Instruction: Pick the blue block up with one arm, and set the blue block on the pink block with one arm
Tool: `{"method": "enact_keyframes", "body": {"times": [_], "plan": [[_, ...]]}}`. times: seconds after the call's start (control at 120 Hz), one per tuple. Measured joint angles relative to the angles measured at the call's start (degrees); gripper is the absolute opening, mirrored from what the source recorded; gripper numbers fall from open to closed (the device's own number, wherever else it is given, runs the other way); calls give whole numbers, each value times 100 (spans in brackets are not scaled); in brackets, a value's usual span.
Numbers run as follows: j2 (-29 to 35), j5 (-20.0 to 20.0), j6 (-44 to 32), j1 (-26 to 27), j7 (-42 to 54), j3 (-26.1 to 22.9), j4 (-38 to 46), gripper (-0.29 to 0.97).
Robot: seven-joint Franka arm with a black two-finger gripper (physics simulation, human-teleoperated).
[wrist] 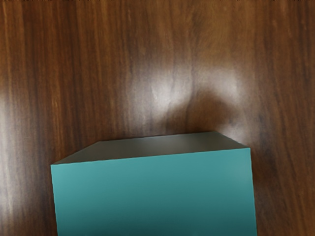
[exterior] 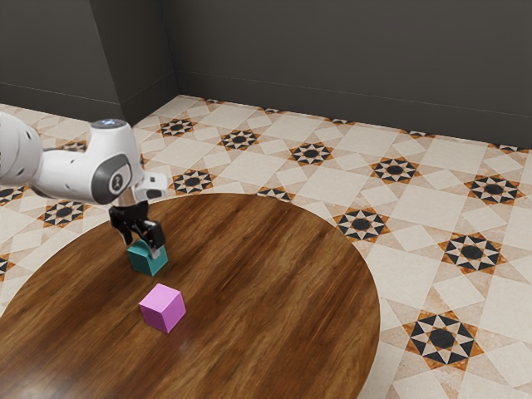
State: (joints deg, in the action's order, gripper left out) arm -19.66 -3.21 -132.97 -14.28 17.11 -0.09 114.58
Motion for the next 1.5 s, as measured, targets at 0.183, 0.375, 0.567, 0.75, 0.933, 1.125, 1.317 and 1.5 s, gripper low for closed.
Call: {"method": "enact_keyframes", "body": {"times": [0.183, 0.375, 0.567, 0.75, 0.933, 1.125, 1.317, 1.5], "plan": [[-179, -4, -23, -2, 22, 0, -132, 68], [-225, -4, -32, 4, 38, 0, -164, 68], [-257, -1, -54, 3, 47, 0, -162, 63], [-261, 63, -70, -11, 48, 1, -165, 50], [-253, 148, -76, 7, 45, 1, -163, 43], [-182, 181, -84, 18, 11, -1, -150, 36], [281, 177, -76, 8, -65, -139, 77, 29], [1358, 212, -56, -22, -182, -500, 835, 27]]}}
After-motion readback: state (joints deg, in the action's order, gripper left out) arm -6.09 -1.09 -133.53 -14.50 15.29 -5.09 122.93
